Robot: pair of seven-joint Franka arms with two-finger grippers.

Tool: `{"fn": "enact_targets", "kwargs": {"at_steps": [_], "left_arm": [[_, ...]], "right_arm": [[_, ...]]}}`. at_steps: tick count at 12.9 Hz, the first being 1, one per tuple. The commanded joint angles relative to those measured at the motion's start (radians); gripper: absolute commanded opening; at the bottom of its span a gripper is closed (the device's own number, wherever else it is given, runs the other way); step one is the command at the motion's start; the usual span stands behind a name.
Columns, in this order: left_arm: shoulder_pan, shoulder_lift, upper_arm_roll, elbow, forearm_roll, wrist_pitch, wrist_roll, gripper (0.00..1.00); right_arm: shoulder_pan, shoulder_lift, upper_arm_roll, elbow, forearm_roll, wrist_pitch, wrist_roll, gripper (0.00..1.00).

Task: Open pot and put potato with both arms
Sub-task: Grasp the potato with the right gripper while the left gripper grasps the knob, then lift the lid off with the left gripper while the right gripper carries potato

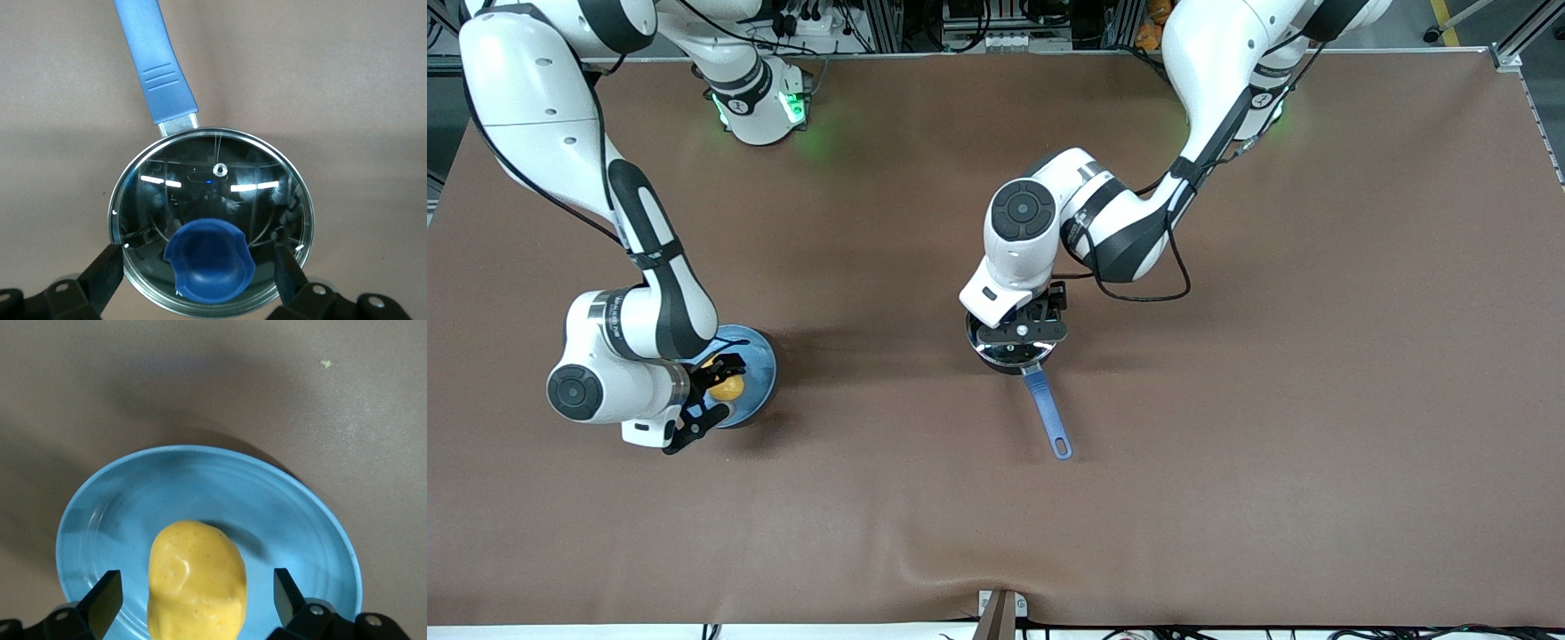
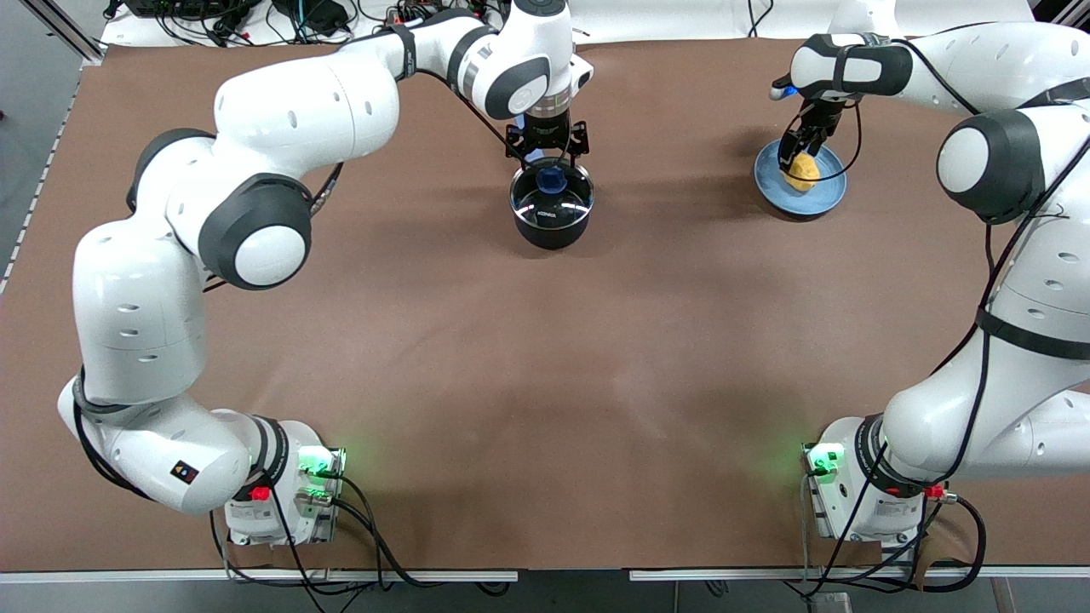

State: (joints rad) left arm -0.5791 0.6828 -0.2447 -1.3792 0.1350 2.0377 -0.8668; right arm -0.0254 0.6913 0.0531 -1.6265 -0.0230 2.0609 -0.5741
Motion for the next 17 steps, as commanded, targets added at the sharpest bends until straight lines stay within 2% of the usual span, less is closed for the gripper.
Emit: {"fn": "enact_targets", "kwargs": {"at_steps": [1,5,12,14,17], "left_arm": [[-0.039,0.023,0.031,0.032,0.028,0.01,-0.047,1.0],[-0.039,0.03,0.036,0.032,0.028,0.01,-0.073,1.0],[-0.039,0.044,0.036,0.029,0.026,0.01,-0.219,1.0],[-0.039,0.044,0.036,0.026,0.028,0.01,-0.228,1.0],[-0.041,0.044,0.035,0.023,0.026,0.009,-0.227,1.0]], "right_arm": [[-0.013,0.004,0.008,-0.012,-0.015,0.021,-0.012,1.0],[-0.013,0.004,0.008,-0.023,-0.015,0.022,-0.012,1.0],[-0.01,0.002,0.008,-0.015,-0.015,0.018,-0.009,0.31],[-0.01,0.001,0.01,-0.012,-0.014,0.018,-0.006,0.2],[0.001,-0.004,0.011,0.031,-0.011,-0.02,0.003,0.12]]}}
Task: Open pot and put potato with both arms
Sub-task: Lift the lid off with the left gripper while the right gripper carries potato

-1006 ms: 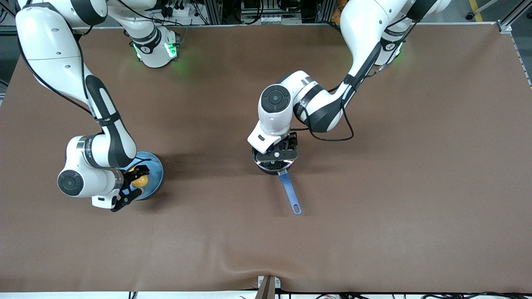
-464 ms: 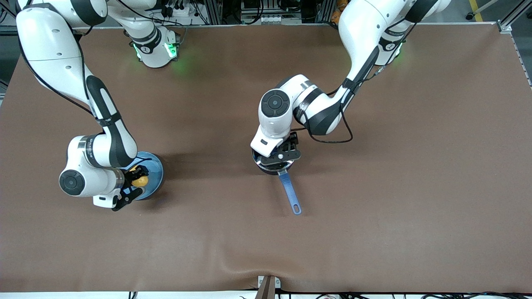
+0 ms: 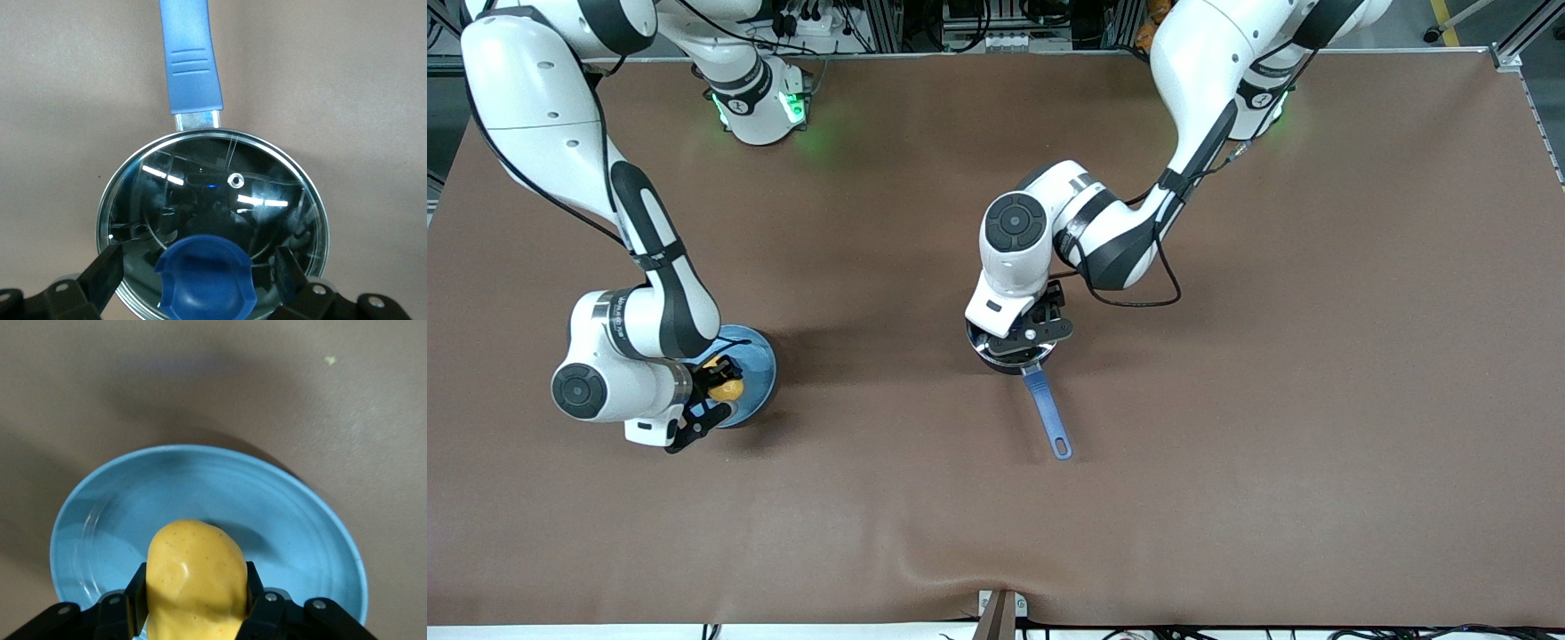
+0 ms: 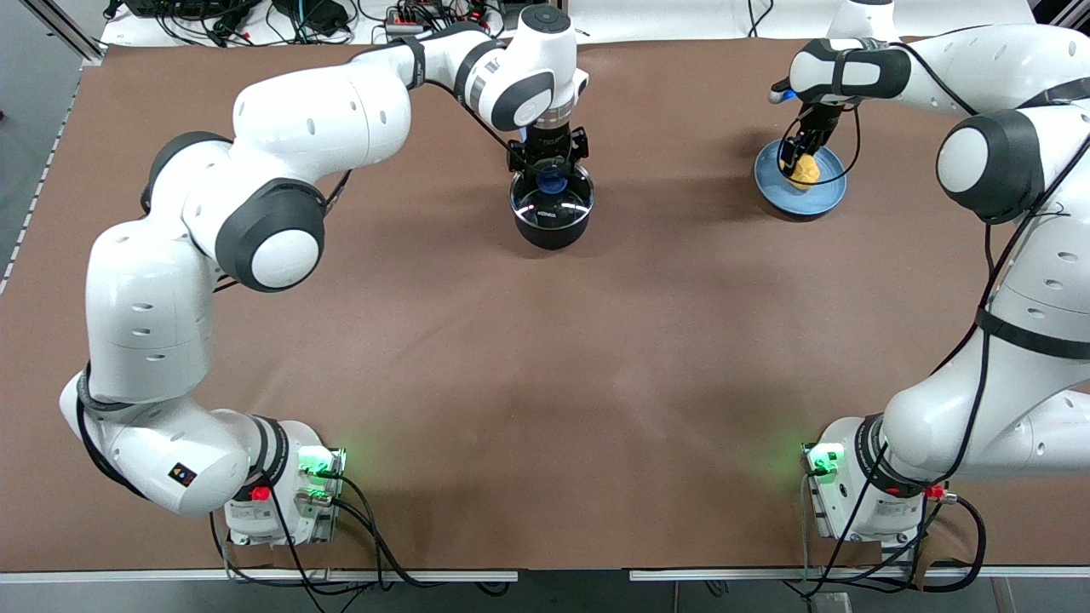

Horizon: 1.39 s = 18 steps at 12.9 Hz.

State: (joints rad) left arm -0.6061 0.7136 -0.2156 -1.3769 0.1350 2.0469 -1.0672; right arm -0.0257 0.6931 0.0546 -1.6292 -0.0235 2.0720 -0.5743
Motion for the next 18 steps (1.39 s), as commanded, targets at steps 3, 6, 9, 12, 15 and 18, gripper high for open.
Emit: {"fn": "enact_targets", "kwargs": {"at_steps": [3,6,9,12,15,18], "left_arm": [[-0.014,0.013,0.005,0.021,0.026,-0.001,-0.025,0.96],[-0.014,0.013,0.005,0.019,0.028,-0.001,-0.025,0.88],[-0.014,0.021,0.005,0.019,0.026,-0.001,-0.027,0.63],[-0.02,0.021,0.005,0.019,0.031,-0.005,-0.025,0.13],[-0.015,-0.006,0.005,0.024,0.026,-0.028,-0.016,0.0],[0.021,-0.1,0.007,0.027,0.031,-0.088,0.072,0.0]], "right_arm": [[0.023,-0.035,0.014,0.097,0.0,-0.13,0.005,0.1],[0.043,-0.082,0.017,0.108,0.005,-0.133,0.031,0.09],[0.096,-0.148,0.018,0.108,0.045,-0.176,0.103,0.09],[0.159,-0.178,0.019,0.108,0.05,-0.181,0.213,0.09],[0.234,-0.182,0.021,0.112,0.062,-0.174,0.344,0.09],[0.312,-0.191,0.021,0.124,0.079,-0.176,0.499,0.09]]}}
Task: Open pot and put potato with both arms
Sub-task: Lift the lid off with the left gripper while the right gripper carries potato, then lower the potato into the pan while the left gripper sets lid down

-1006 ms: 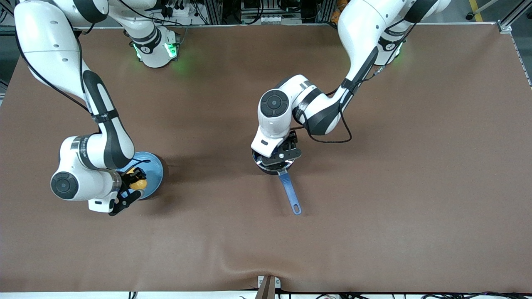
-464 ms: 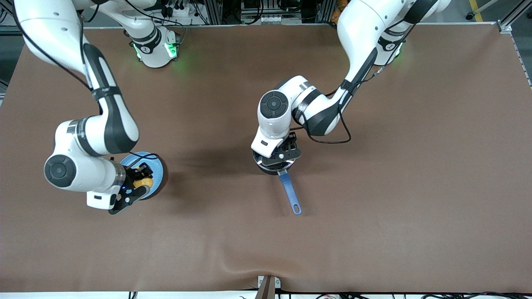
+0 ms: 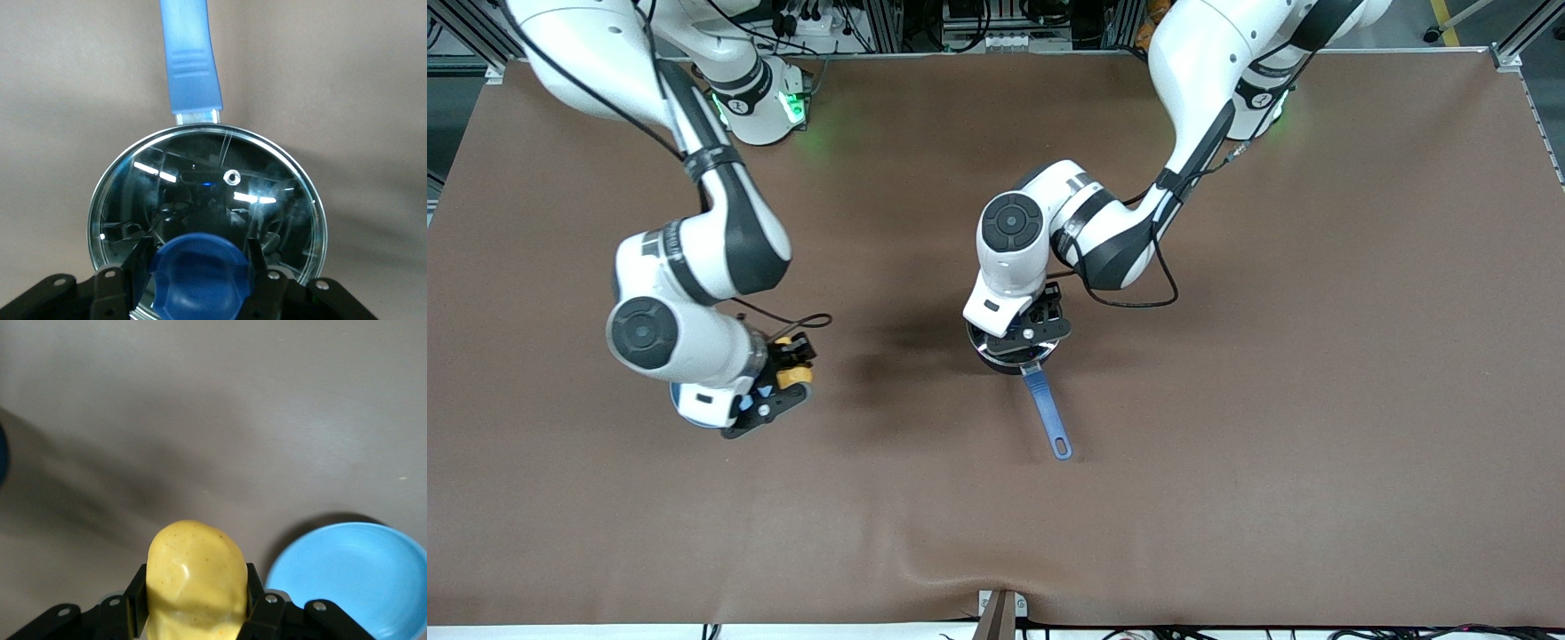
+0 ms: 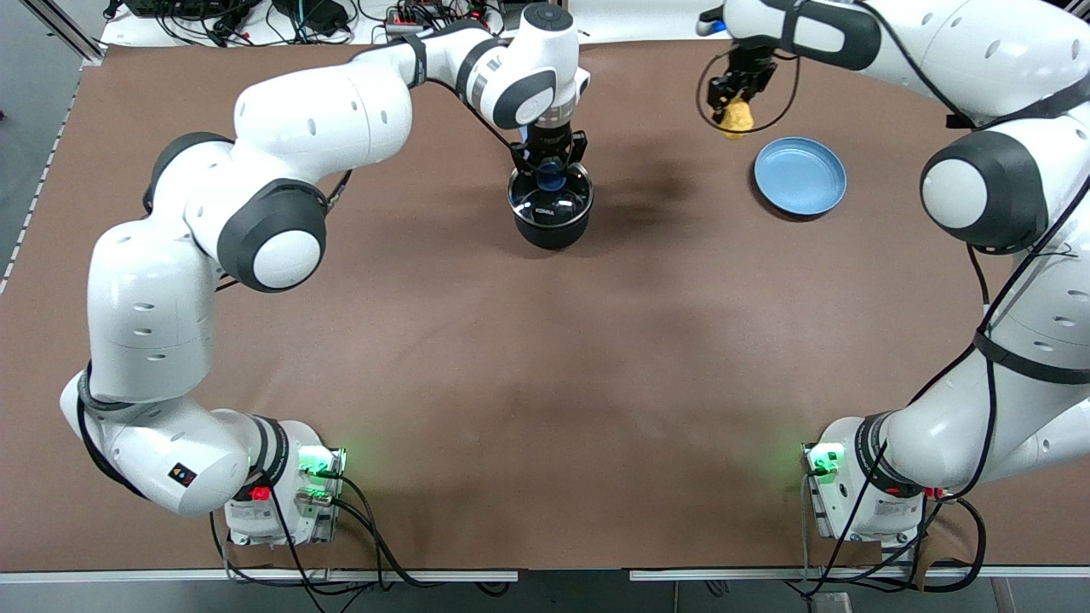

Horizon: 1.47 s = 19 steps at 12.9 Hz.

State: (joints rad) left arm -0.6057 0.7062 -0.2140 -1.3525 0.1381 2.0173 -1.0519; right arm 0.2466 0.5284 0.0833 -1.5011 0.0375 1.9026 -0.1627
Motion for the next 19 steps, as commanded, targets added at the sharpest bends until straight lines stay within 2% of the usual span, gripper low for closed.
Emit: {"fn": "enact_targets", "kwargs": {"at_steps": [1,4,6,10,12,14,19], "left_arm": [[0.068,-0.134,0.004,0.0,0.028,-0.083,0.123,0.0],[0.217,-0.227,0.001,-0.008,0.024,-0.193,0.307,0.0],[0.341,-0.246,-0.008,-0.019,0.015,-0.224,0.432,0.0],[0.518,-0.248,-0.007,-0.081,0.015,-0.204,0.634,0.0],[0.576,-0.251,-0.008,-0.176,0.015,-0.132,0.647,0.0],[0.624,-0.267,-0.008,-0.305,0.023,0.022,0.664,0.0],[0.707,-0.261,-0.007,-0.508,0.028,0.276,0.768,0.0]], "right_arm": [[0.068,-0.031,-0.008,-0.002,0.019,-0.007,0.142,0.09],[0.166,-0.033,-0.01,0.033,0.019,-0.004,0.317,0.08],[0.239,-0.028,-0.01,0.039,0.018,0.007,0.456,0.08],[0.4,0.017,-0.013,0.033,0.004,0.188,0.65,0.08],[0.448,0.06,-0.014,0.03,0.001,0.274,0.724,0.08],[0.468,0.105,-0.014,0.03,-0.001,0.353,0.742,0.05],[0.504,0.202,-0.016,0.036,-0.002,0.484,0.743,0.05]]}}
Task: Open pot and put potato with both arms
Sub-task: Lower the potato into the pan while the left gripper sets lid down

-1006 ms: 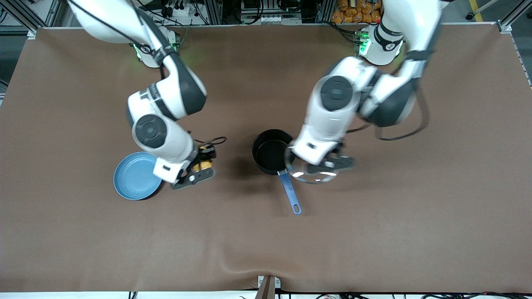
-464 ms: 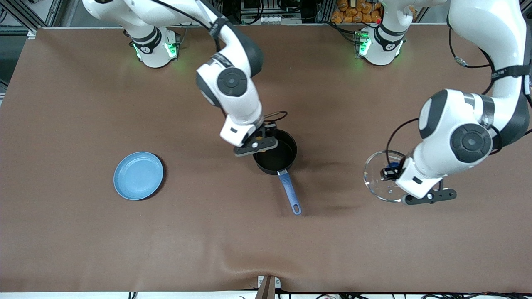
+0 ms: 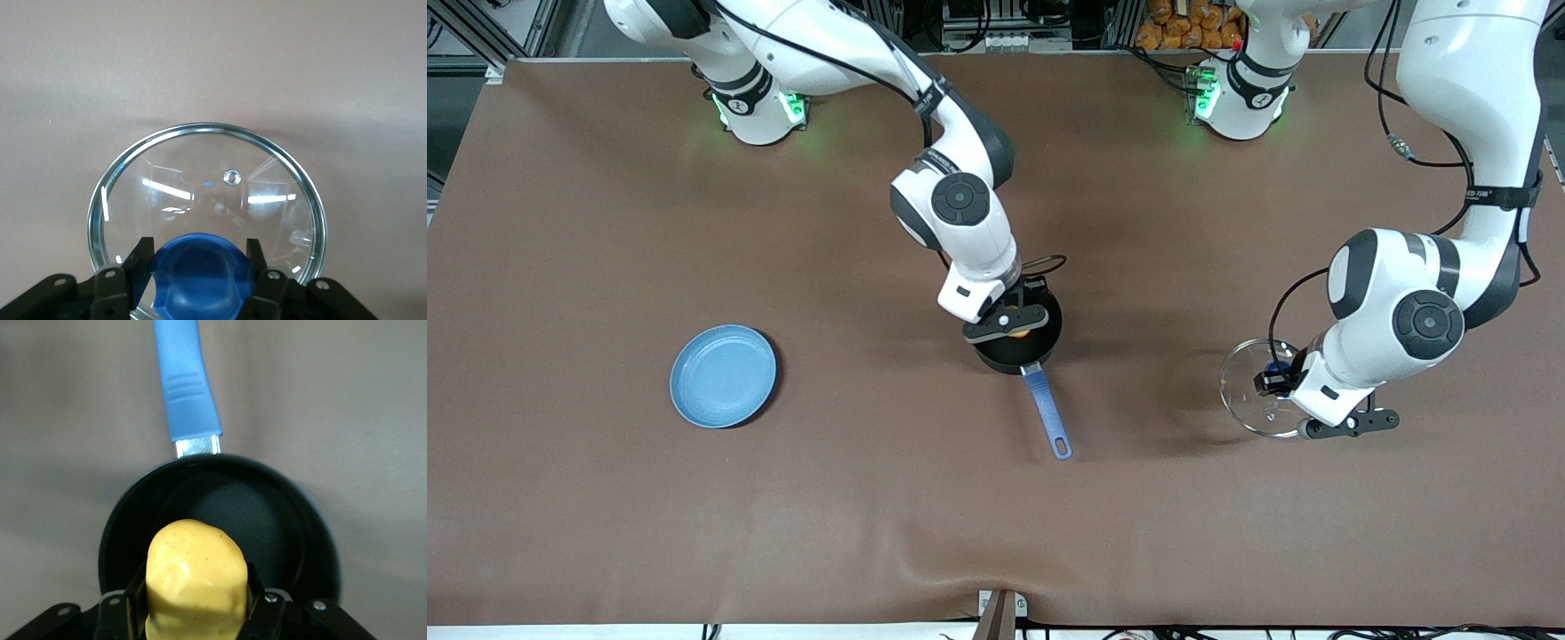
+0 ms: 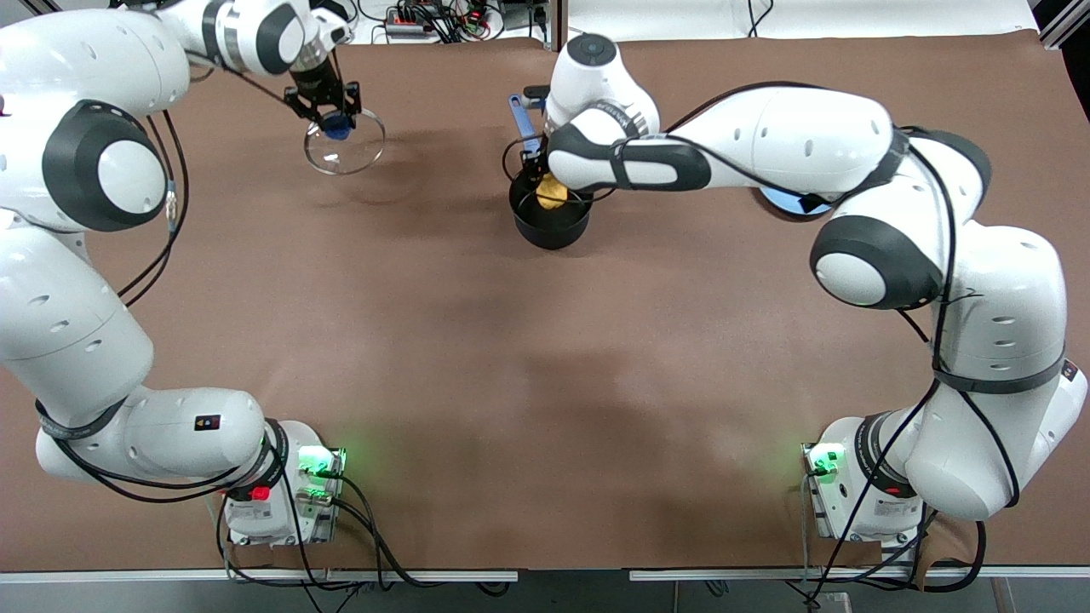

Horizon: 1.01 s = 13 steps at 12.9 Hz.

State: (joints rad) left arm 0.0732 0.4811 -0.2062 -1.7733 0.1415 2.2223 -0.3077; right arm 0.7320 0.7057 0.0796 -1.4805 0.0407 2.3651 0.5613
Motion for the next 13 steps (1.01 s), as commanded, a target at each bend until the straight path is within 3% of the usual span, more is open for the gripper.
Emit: {"fn": "enact_targets", "kwargs": {"at_steps": [1,9,10,12,13], "left_arm": [[0.03,-0.038,-0.015,-0.112,0.024,0.089,0.045,0.0],[0.077,-0.059,-0.018,-0.273,0.026,0.215,0.059,0.0],[0.079,-0.058,-0.019,-0.271,0.024,0.218,0.058,0.07],[0.082,-0.059,-0.019,-0.261,0.024,0.218,0.061,1.0],[0.08,-0.065,-0.019,-0.259,0.024,0.218,0.061,1.0]], "right_arm": [[0.018,0.04,-0.012,0.016,-0.005,0.04,0.017,0.05],[0.027,0.097,-0.012,0.02,-0.005,0.051,0.02,0.06],[0.026,0.101,-0.012,0.02,0.002,0.051,0.022,0.06],[0.027,0.107,-0.012,0.019,-0.002,0.063,0.069,0.06],[0.03,0.115,-0.014,0.02,-0.004,0.065,0.074,0.06]]}}
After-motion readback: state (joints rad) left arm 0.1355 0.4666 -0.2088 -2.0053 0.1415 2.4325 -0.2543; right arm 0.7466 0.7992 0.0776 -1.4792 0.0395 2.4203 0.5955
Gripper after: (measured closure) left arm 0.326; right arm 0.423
